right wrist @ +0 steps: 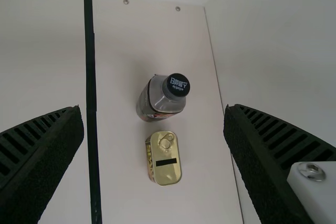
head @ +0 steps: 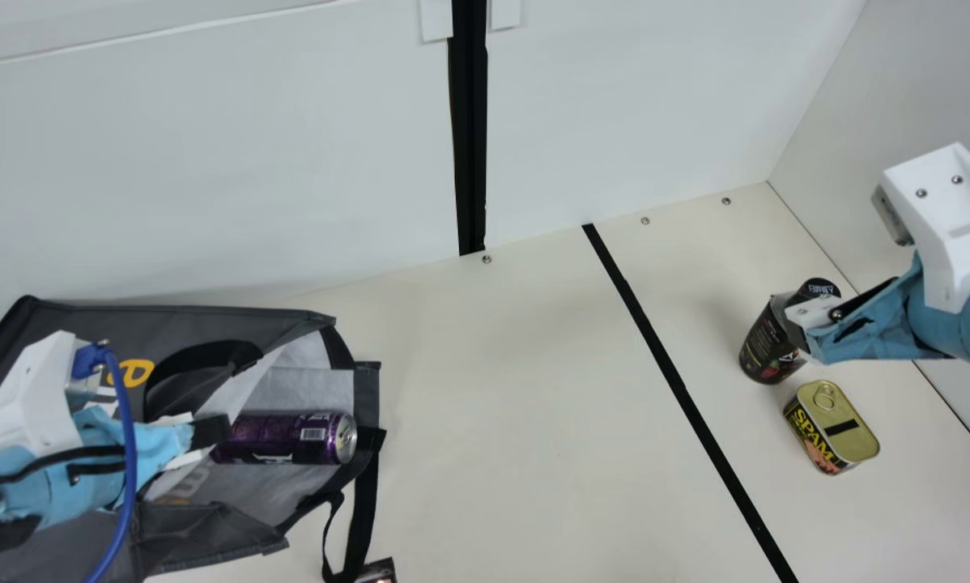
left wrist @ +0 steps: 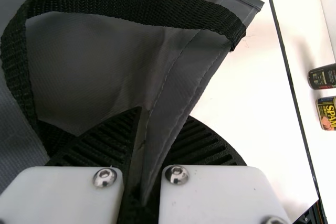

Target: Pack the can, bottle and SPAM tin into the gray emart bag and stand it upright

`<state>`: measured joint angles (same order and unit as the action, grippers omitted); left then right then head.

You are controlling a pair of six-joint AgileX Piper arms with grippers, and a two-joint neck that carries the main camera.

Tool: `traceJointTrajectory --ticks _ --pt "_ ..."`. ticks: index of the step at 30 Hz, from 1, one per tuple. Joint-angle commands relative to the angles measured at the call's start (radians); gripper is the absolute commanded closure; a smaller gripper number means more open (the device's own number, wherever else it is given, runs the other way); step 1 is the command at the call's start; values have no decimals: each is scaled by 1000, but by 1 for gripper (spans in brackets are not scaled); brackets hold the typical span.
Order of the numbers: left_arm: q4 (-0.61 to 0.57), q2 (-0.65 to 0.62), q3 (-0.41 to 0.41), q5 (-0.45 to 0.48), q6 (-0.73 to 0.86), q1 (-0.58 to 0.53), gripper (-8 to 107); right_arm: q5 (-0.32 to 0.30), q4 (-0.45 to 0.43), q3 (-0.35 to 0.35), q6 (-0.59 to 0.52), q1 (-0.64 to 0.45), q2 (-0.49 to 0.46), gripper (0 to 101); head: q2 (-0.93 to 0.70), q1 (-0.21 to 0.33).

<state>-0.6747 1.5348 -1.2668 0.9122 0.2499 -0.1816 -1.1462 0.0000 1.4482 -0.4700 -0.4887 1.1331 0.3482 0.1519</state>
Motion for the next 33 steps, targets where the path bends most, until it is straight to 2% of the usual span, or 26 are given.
traceJointTrajectory --ticks 1,7,25,33 --pt "0 0 0 0 0 0 107 -24 3 3 14 -7 -2 6 1 23" --pt "0 0 0 0 0 0 107 -74 30 17 47 -34 -16 6 1 23" --pt "0 0 0 0 0 0 107 -74 85 -80 101 -68 -78 6 1 23" --pt "0 0 0 0 0 0 107 -74 92 -100 108 -70 -88 6 1 23"
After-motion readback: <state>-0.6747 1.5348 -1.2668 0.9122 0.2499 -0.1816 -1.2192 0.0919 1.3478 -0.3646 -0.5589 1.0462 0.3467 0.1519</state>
